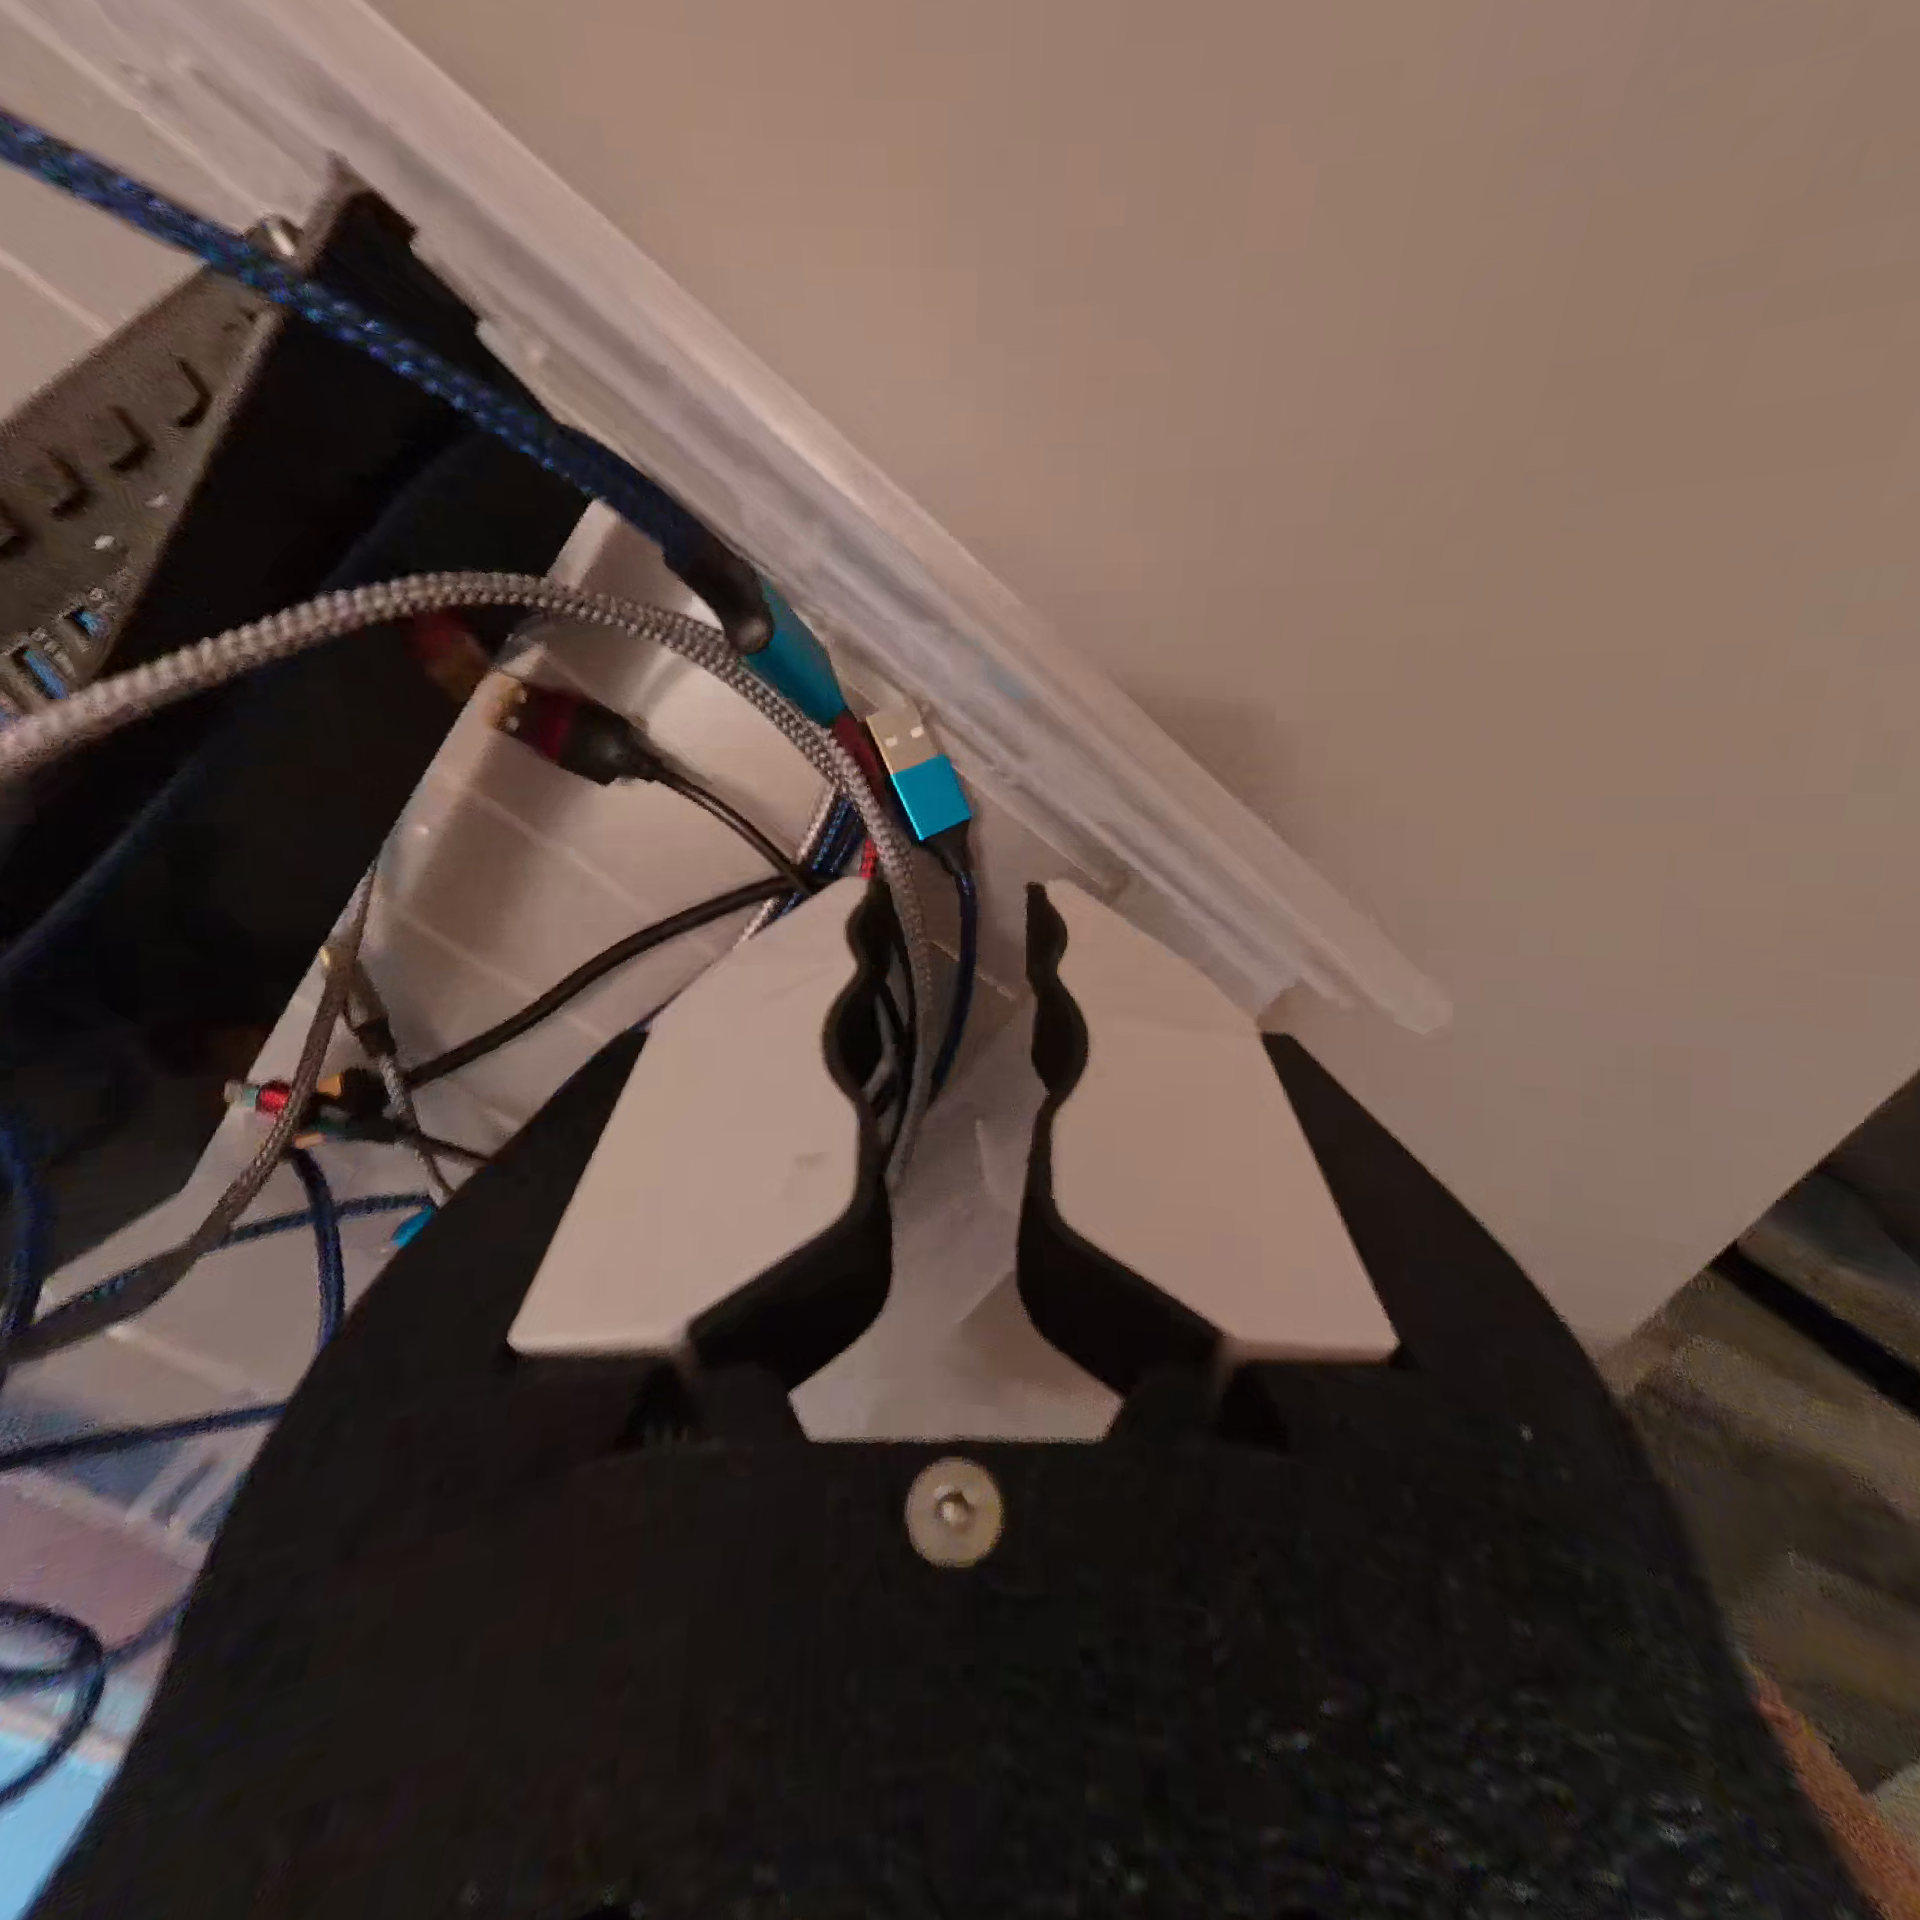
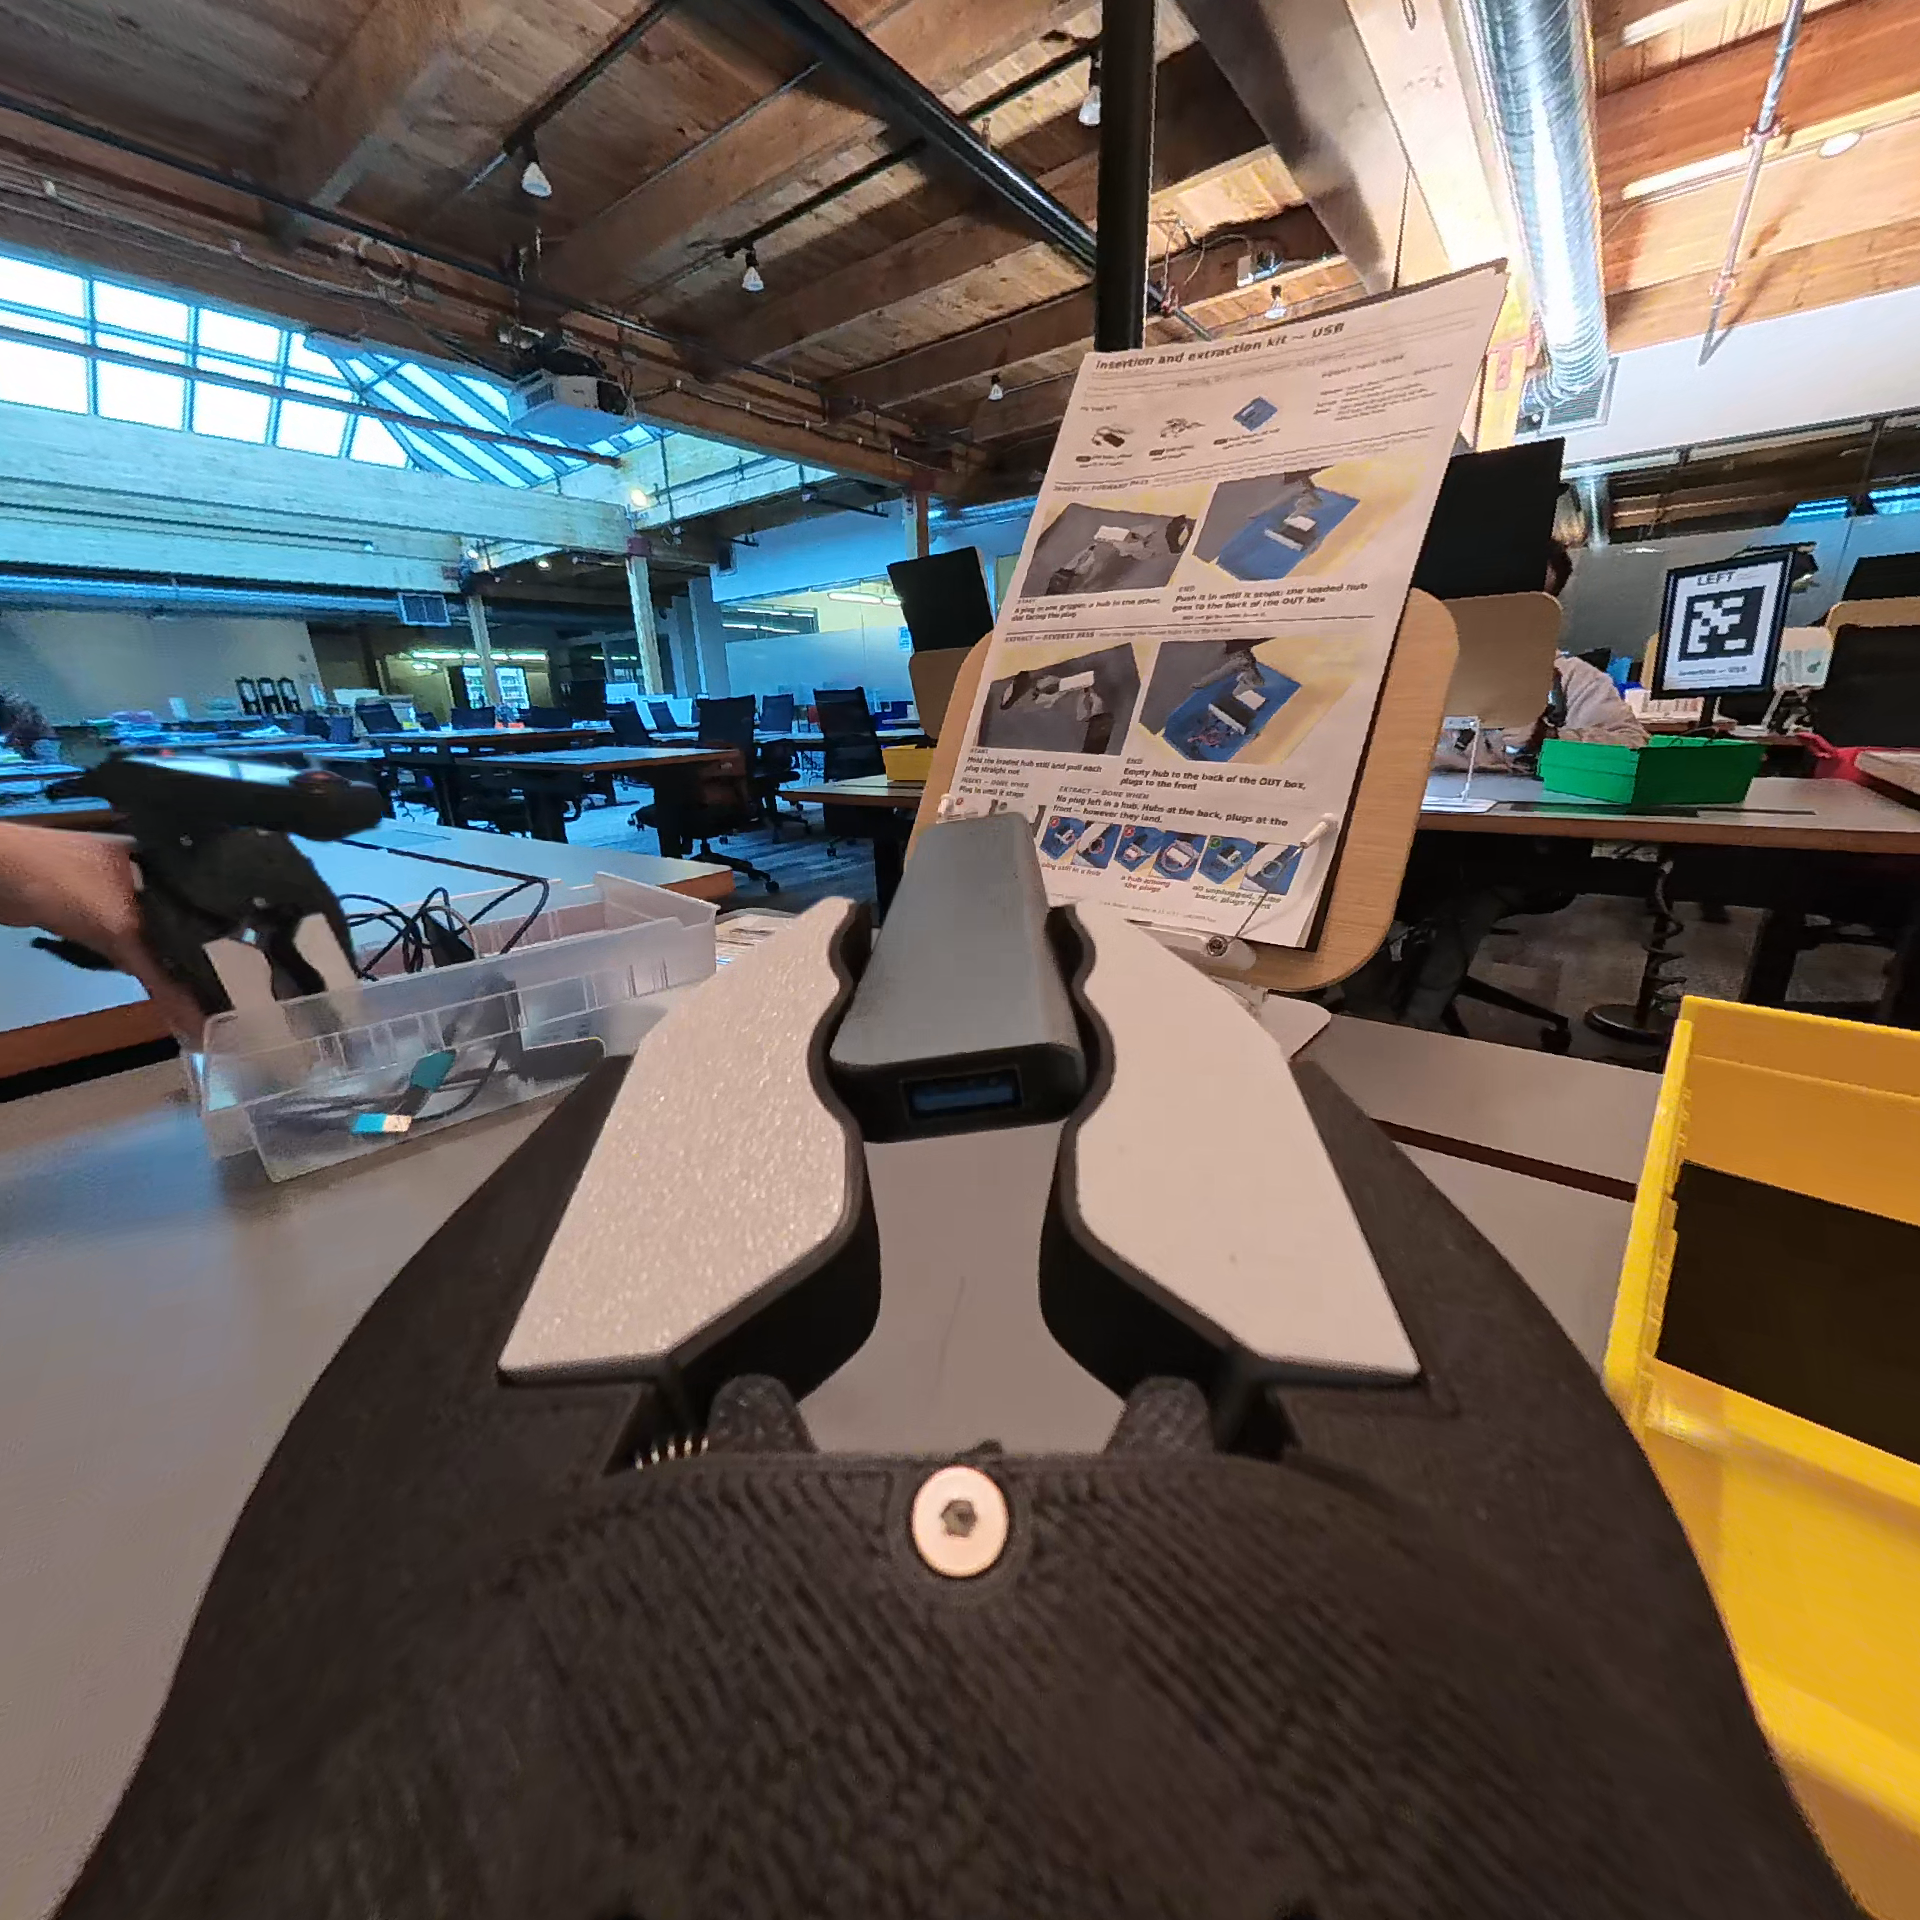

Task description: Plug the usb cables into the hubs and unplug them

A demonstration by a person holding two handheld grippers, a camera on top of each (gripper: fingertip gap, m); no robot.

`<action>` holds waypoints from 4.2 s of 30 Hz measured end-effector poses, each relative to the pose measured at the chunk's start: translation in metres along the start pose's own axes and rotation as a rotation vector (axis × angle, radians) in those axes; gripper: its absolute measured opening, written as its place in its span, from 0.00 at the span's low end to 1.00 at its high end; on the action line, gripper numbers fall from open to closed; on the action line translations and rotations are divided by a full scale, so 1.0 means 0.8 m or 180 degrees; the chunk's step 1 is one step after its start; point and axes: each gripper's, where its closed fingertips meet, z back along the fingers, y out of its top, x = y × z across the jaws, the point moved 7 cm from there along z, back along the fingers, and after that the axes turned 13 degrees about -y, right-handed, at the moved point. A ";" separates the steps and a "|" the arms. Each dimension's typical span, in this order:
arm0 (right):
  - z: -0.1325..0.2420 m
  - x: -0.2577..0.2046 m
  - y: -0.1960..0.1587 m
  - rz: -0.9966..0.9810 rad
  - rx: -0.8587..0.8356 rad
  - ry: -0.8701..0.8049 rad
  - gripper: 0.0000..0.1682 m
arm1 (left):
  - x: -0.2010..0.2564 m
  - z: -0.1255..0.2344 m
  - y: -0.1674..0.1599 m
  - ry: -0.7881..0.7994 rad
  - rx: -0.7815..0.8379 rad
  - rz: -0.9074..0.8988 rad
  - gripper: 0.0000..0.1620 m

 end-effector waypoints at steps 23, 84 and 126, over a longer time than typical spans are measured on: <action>0.000 0.008 0.001 0.0043 -0.0027 -0.0008 0.21 | -0.004 0.063 0.007 0.0809 0.0004 -0.0084 0.03; 0.008 0.001 0.016 0.0177 0.0017 0.0176 0.21 | -0.014 0.342 0.102 0.1821 0.1395 0.0729 0.01; 0.031 0.046 0.026 0.0137 0.0108 -0.0085 0.21 | 0.201 0.207 0.367 0.1417 0.1291 -0.1500 0.01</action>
